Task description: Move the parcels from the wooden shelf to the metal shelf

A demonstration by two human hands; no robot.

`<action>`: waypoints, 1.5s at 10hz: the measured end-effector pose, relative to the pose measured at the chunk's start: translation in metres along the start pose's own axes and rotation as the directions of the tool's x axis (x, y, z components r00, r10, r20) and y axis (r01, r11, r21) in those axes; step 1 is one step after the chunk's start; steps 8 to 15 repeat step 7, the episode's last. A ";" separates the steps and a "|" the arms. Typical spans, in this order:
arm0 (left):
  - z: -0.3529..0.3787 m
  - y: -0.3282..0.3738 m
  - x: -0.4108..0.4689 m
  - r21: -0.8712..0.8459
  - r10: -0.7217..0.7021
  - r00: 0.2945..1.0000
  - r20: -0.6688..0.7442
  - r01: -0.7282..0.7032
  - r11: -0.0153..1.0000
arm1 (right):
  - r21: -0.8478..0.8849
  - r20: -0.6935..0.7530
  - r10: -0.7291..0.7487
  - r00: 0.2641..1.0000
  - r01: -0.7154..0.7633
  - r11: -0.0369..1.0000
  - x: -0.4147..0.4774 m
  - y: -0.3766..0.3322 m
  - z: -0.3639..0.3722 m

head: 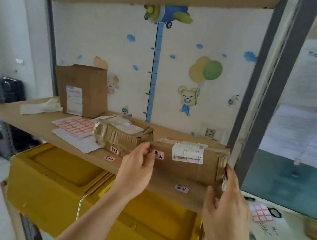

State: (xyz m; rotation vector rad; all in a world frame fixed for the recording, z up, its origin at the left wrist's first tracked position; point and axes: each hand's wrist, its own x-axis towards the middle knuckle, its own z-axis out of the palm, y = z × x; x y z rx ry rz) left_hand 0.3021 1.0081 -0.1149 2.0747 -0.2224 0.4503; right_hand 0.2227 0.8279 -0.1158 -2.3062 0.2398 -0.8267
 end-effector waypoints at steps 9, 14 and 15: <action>0.013 -0.019 -0.002 -0.065 -0.065 0.991 0.115 0.072 0.995 | -0.034 -0.003 -0.063 0.998 0.063 0.997 0.011 0.004 0.012; 0.013 -0.019 -0.002 -0.065 -0.065 0.991 0.115 0.072 0.995 | -0.034 -0.003 -0.063 0.998 0.063 0.997 0.011 0.004 0.012; 0.013 -0.019 -0.002 -0.065 -0.065 0.991 0.115 0.072 0.995 | -0.034 -0.003 -0.063 0.998 0.063 0.997 0.011 0.004 0.012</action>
